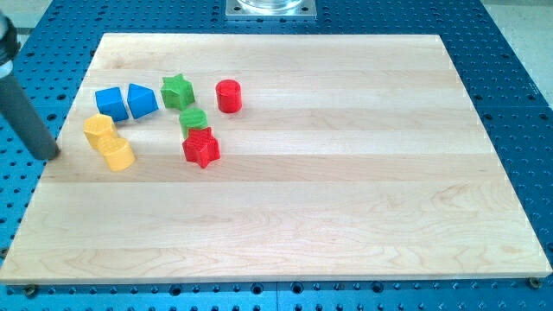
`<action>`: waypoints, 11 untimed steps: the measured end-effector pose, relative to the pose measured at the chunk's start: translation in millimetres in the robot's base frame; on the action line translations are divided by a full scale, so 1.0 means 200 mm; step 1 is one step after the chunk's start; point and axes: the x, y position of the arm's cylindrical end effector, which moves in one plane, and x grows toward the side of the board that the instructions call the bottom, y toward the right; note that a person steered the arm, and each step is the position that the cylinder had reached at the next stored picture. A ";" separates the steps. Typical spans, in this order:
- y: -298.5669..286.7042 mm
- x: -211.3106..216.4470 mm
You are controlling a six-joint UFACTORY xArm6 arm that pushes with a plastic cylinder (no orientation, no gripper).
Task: Slide the red star into the bottom side of the green circle
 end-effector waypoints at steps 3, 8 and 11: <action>0.56 0.09; 1.20 0.01; 1.31 -0.05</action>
